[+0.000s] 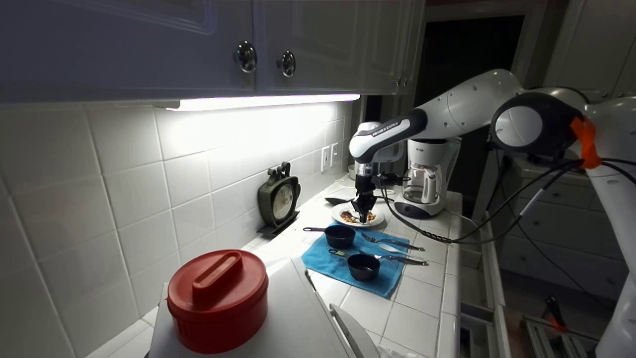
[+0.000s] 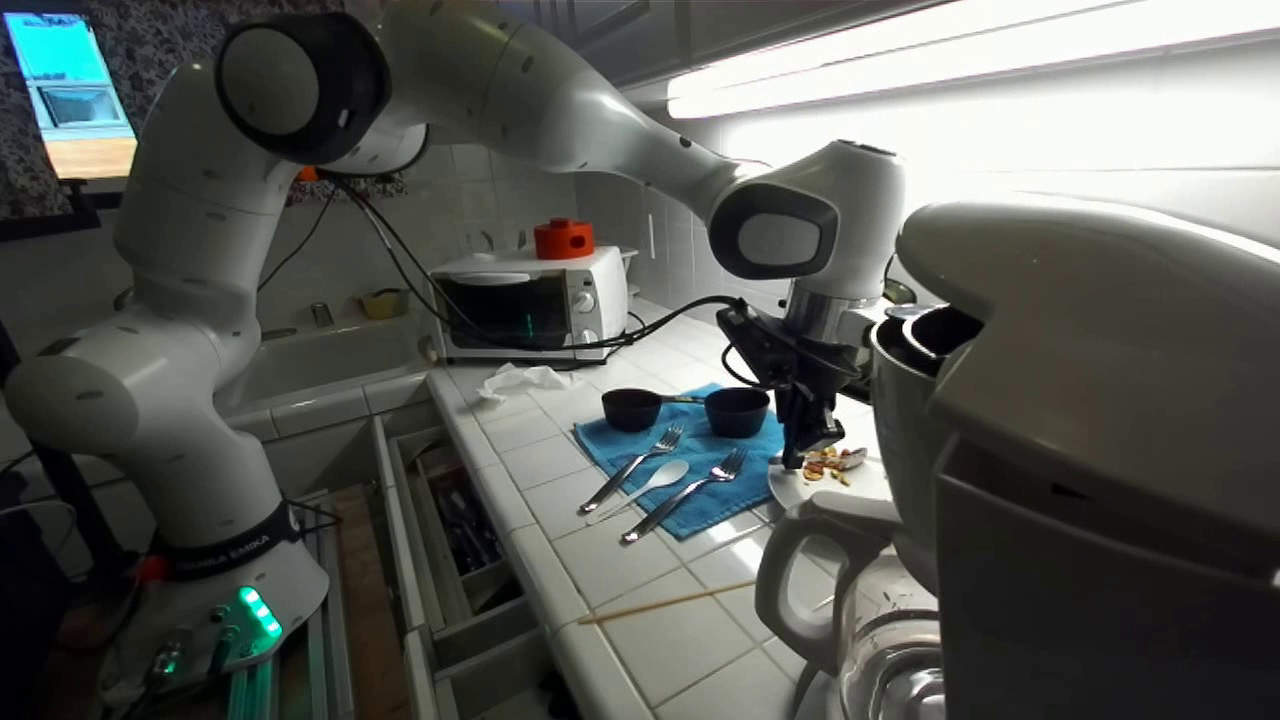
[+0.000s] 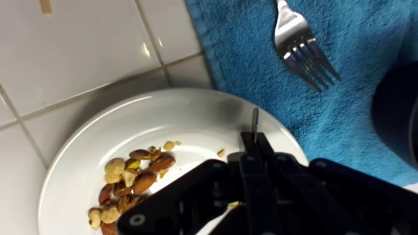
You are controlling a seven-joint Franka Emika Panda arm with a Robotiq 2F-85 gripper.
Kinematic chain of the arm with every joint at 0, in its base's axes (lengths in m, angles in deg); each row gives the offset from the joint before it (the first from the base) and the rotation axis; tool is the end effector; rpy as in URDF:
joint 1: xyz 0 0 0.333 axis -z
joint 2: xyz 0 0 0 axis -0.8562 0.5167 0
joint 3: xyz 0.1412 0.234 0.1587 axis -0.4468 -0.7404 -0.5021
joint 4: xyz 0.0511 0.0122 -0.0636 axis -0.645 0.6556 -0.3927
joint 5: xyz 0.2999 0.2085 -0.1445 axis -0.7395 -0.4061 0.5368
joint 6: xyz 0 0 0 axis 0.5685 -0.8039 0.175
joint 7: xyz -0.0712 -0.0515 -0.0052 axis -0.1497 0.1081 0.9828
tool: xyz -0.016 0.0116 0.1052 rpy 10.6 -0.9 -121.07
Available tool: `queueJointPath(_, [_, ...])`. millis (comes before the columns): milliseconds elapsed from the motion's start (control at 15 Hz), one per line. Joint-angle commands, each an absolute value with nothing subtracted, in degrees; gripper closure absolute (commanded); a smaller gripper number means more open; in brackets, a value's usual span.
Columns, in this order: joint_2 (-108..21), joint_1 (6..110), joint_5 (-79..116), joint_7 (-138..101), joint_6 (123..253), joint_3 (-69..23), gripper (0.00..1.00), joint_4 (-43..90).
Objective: Use the silver spoon to remove some contents from the white plate and put them on the blue towel.
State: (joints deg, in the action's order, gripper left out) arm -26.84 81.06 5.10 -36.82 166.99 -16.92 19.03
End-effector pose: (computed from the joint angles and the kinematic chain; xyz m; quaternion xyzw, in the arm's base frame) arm 0.5965 -0.3420 0.3142 -0.9786 0.1941 0.0411 0.0547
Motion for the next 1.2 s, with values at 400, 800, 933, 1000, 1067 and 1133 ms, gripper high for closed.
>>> queueJointPath(400, [-27.9,81.3,7.0,-41.2,163.2,-17.7,0.95,18.6])
queueJointPath(800, [-28.3,81.1,6.8,-43.3,159.5,-18.5,0.95,18.6])
queueJointPath(933, [-28.6,80.9,6.9,-43.6,158.7,-18.7,0.95,18.8])
queueJointPath(1000, [-28.7,80.8,6.9,-43.7,158.6,-18.7,0.95,18.9])
queueJointPath(1067, [-28.9,80.6,7.0,-43.9,158.5,-18.8,0.95,19.0])
queueJointPath(1133, [-29.0,80.5,7.0,-44.0,158.6,-18.8,0.95,19.1])
